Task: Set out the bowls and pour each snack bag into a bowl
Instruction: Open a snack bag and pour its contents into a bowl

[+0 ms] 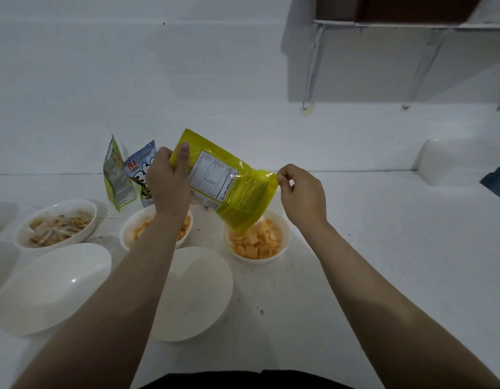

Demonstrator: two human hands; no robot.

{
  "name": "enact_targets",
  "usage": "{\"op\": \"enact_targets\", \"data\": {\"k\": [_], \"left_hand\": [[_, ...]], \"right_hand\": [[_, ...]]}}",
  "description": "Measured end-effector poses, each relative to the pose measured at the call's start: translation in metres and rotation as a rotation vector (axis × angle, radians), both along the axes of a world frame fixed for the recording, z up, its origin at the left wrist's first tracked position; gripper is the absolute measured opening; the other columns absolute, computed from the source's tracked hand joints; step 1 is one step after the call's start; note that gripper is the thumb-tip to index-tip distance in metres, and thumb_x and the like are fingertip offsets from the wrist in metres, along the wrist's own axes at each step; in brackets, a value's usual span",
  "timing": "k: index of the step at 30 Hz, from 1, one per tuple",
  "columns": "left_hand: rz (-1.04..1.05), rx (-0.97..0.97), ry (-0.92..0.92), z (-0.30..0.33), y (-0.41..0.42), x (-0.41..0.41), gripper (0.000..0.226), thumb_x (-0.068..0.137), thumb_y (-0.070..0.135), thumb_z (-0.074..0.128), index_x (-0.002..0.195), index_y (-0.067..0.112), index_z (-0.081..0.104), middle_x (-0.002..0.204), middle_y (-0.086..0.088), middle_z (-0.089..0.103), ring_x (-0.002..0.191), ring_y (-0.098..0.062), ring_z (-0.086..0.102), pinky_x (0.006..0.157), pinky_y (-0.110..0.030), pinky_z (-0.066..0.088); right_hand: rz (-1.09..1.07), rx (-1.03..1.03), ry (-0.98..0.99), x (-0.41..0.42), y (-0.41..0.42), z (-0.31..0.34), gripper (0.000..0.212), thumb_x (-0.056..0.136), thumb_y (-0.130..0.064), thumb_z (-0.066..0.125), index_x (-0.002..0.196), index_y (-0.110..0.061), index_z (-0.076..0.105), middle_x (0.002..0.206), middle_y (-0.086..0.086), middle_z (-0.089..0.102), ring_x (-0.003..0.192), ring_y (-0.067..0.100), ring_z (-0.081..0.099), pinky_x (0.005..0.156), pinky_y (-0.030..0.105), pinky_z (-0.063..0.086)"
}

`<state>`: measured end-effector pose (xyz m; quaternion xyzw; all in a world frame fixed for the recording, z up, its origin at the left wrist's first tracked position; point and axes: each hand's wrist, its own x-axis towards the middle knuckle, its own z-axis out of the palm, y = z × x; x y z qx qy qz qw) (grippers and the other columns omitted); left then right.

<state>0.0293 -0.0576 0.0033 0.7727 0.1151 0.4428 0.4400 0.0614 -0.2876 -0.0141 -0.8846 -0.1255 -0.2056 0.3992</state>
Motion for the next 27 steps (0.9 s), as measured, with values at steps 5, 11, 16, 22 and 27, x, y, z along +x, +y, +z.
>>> {"op": "enact_targets", "data": {"k": [5, 11, 16, 22, 27], "left_hand": [[0.010, 0.037, -0.002, 0.004, 0.000, 0.001, 0.045, 0.099, 0.047, 0.047, 0.075, 0.009, 0.041, 0.062, 0.001, 0.036, 0.059, -0.014, 0.032, 0.052, -0.019, 0.028], [0.006, 0.055, -0.011, 0.004, 0.001, 0.000, 0.044, 0.099, 0.047, 0.047, 0.075, 0.010, 0.041, 0.062, 0.003, 0.034, 0.061, -0.016, 0.032, 0.054, -0.018, 0.027], [0.013, 0.041, -0.026, 0.007, 0.004, 0.000, 0.042, 0.099, 0.046, 0.047, 0.077, 0.010, 0.043, 0.061, 0.007, 0.031, 0.058, -0.011, 0.029, 0.053, -0.017, 0.028], [0.013, 0.064, -0.020, 0.008, 0.002, 0.000, 0.043, 0.098, 0.046, 0.048, 0.074, 0.011, 0.039, 0.059, 0.007, 0.031, 0.055, -0.009, 0.029, 0.051, -0.017, 0.028], [0.013, 0.031, -0.033, 0.005, -0.002, 0.002, 0.044, 0.099, 0.045, 0.048, 0.074, 0.010, 0.040, 0.062, 0.004, 0.033, 0.062, -0.017, 0.032, 0.053, -0.021, 0.026]], "right_hand": [[0.006, -0.040, -0.022, 0.000, 0.000, -0.001, 0.015, 0.096, -0.015, 0.051, 0.087, -0.021, 0.061, 0.086, -0.009, 0.066, 0.068, 0.014, 0.054, 0.075, 0.036, 0.048], [0.001, -0.098, -0.052, 0.002, 0.002, -0.001, 0.016, 0.098, -0.014, 0.048, 0.088, -0.020, 0.059, 0.085, -0.007, 0.064, 0.069, 0.016, 0.054, 0.072, 0.037, 0.047], [0.005, -0.088, -0.063, 0.000, 0.003, 0.000, 0.015, 0.097, -0.014, 0.049, 0.087, -0.020, 0.060, 0.086, -0.007, 0.065, 0.070, 0.015, 0.053, 0.070, 0.035, 0.045], [0.068, -0.178, 0.044, -0.002, 0.001, 0.001, 0.016, 0.099, -0.021, 0.047, 0.094, -0.020, 0.062, 0.089, -0.004, 0.067, 0.081, 0.020, 0.060, 0.067, 0.034, 0.049], [0.179, -0.021, 0.049, -0.004, 0.015, 0.008, 0.021, 0.102, -0.025, 0.046, 0.106, -0.020, 0.066, 0.087, -0.003, 0.068, 0.079, 0.016, 0.058, 0.067, 0.029, 0.045]]}}
